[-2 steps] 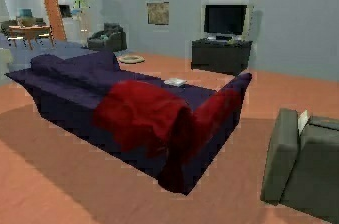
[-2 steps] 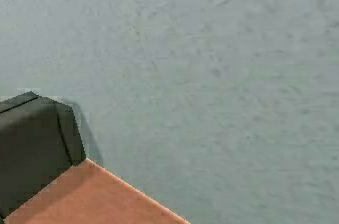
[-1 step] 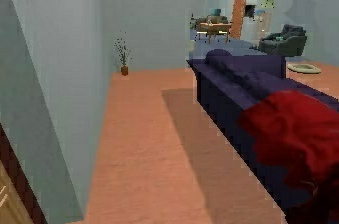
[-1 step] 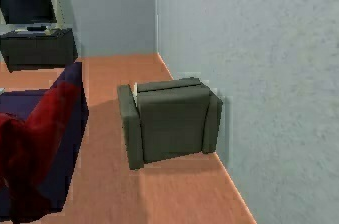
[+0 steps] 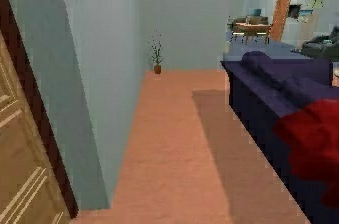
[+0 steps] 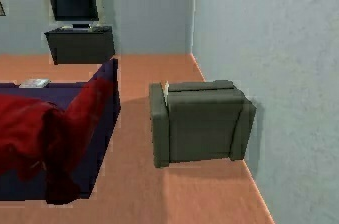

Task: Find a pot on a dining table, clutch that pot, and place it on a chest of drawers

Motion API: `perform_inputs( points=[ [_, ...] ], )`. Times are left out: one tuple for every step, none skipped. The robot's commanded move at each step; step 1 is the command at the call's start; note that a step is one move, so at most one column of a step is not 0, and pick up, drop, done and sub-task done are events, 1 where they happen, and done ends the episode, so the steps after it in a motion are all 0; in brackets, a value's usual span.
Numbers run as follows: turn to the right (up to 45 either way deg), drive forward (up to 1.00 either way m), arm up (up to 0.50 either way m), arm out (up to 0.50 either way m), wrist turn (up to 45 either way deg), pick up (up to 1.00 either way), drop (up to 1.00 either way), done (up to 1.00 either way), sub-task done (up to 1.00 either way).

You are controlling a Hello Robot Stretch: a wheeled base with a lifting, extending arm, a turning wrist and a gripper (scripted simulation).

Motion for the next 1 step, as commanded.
perform_inputs(
  points=[
    [0.0,0.90,0.00,0.00,0.0,0.00,0.00,0.00,0.00]
  ],
)
